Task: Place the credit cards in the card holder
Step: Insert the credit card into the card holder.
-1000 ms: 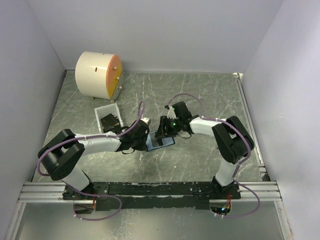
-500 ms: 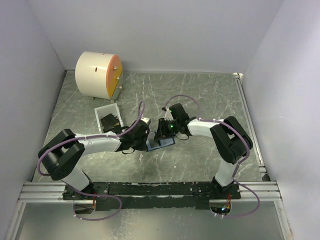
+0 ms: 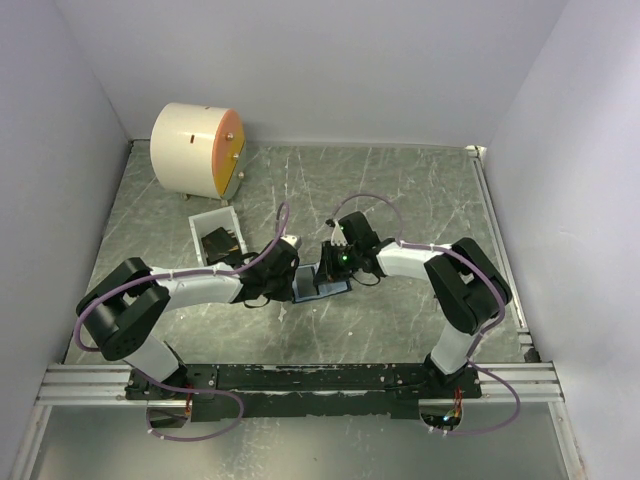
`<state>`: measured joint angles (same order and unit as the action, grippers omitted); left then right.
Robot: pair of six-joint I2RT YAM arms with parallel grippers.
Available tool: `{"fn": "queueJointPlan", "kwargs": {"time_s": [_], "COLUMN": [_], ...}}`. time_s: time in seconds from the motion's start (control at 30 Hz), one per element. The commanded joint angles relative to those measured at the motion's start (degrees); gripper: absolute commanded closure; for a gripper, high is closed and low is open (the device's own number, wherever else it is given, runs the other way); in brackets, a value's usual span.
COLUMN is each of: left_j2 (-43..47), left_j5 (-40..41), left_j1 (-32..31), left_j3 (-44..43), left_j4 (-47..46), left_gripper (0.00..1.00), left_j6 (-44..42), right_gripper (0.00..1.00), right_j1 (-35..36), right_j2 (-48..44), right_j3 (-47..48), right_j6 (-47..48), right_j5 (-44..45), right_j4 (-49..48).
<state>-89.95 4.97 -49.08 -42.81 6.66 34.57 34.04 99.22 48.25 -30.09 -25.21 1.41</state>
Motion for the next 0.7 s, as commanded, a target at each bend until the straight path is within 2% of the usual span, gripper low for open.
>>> {"fn": "queueJointPlan", "kwargs": {"time_s": [0.0,0.13,0.2,0.33,0.47,0.67], "left_j2": [-1.4,-0.2,1.8,5.6,8.3,13.6], "left_j5": [-0.1,-0.2,0.3,1.7,6.4,20.2], "left_j1": [-0.9,-1.4,-1.5,-1.5,-1.4,-0.8], "left_j3": [-1.1,-1.8,-2.4,-6.3,-11.7,-16.7], "left_j4": [0.6,1.3,2.1,7.7,16.3,23.4], "left_gripper": [0.93,0.93,0.91,0.75,0.64,0.43], "left_j6": [0.9,-0.1,-1.5,-6.1,-11.6,-23.3], "right_gripper": [0.86,0.84,0.76,0.64,0.56,0.53], "right_j1": [0.7,0.4,-0.2,-1.5,-1.9,-2.0], "right_j2": [0.6,-0.9,-2.1,-6.7,-10.5,-15.3], "right_j3": [-1.1,-0.8,-0.8,-0.9,-2.3,-3.8], "right_j6": [-0.8,1.0,1.7,2.5,1.9,1.7], "right_j5": [-2.1,0.8,1.9,4.4,5.3,6.2], "right_j4": [-1.8,0.4,1.7,3.5,2.9,3.2]}}
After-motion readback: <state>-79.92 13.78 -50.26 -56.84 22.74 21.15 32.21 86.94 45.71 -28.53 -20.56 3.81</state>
